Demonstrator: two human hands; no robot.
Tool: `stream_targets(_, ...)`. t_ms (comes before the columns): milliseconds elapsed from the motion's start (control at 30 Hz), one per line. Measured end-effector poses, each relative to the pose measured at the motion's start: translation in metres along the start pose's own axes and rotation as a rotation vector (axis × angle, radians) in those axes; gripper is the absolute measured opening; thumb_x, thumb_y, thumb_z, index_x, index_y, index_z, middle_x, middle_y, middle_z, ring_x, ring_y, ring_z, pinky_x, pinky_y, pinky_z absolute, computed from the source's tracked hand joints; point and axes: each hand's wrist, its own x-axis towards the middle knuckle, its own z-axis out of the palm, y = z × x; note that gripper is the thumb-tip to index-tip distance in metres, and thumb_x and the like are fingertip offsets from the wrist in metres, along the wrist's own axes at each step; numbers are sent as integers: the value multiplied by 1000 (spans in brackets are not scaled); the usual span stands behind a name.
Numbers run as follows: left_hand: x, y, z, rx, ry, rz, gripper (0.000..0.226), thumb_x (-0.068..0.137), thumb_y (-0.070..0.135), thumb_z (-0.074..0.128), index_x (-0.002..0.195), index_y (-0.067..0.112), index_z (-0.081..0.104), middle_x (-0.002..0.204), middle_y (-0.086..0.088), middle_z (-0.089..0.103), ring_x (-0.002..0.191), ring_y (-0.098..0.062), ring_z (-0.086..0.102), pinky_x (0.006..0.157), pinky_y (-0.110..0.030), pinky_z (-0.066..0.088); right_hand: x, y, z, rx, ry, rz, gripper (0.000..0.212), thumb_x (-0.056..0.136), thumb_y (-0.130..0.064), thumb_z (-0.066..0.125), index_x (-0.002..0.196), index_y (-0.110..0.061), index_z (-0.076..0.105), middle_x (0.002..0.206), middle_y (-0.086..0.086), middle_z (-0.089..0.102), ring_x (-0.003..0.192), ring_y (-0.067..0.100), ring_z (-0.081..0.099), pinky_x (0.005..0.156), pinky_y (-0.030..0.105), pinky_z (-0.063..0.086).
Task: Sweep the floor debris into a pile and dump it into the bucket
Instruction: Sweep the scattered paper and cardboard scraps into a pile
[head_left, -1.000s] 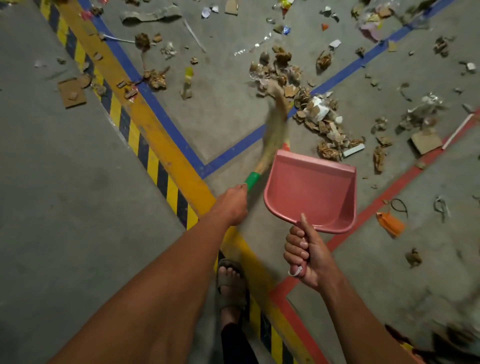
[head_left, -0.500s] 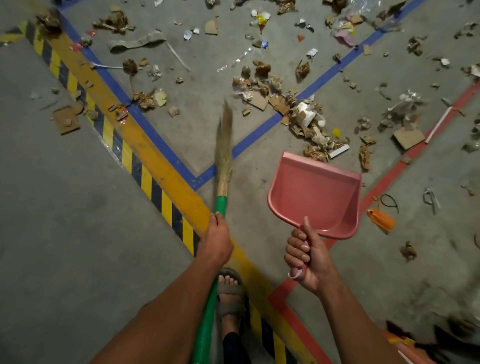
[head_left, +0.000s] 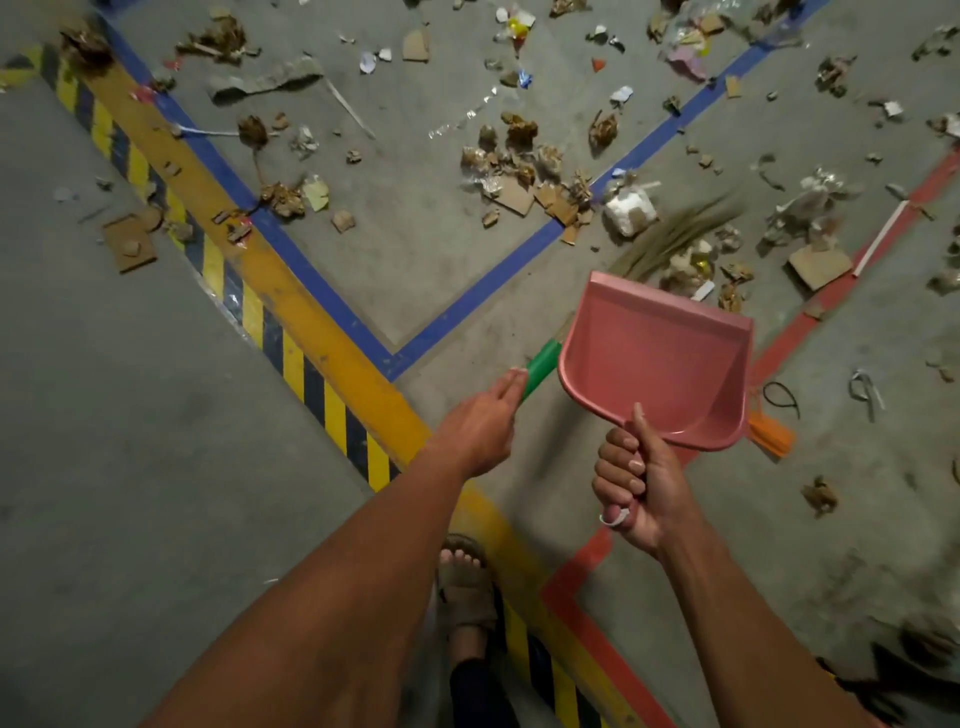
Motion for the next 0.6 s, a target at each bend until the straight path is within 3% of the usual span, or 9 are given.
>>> stream_targets(100,-33,-48,-36,38,106,-93,77,103,21,49,166,18,5,169,-2,21,110,-34,63,82,-45,57,8,4,38,-48,-22,37,49,104,-51,52,67,-21,39,47,-9,25,30,5,21,28,20,22)
stream_targets(200,-70,-103,-68,55,168,-270,78,102,20,51,166,16,5,158,-7,30,99,-35,63,67,-44,49,25,19,86,-109,-53,93,48,103,-50,52,68,-21,38,46,-9,24,35,6,12,27,21,20)
stream_targets(400,-136,-228,-98,-142,332,-655,72,102,22,52,163,10,17,146,-17,38,115,-44,59,90,-52,51,86,72,188,-260,-133,196,47,102,-50,54,68,-21,40,46,-9,24,30,3,23,28,20,19)
stream_targets(600,-173,-348,-122,-366,520,-975,73,100,11,52,163,0,16,146,-23,37,124,-43,50,103,-45,40,161,148,277,-363,-176,290,47,102,-50,53,67,-22,42,47,-9,26,32,4,24,30,20,17)
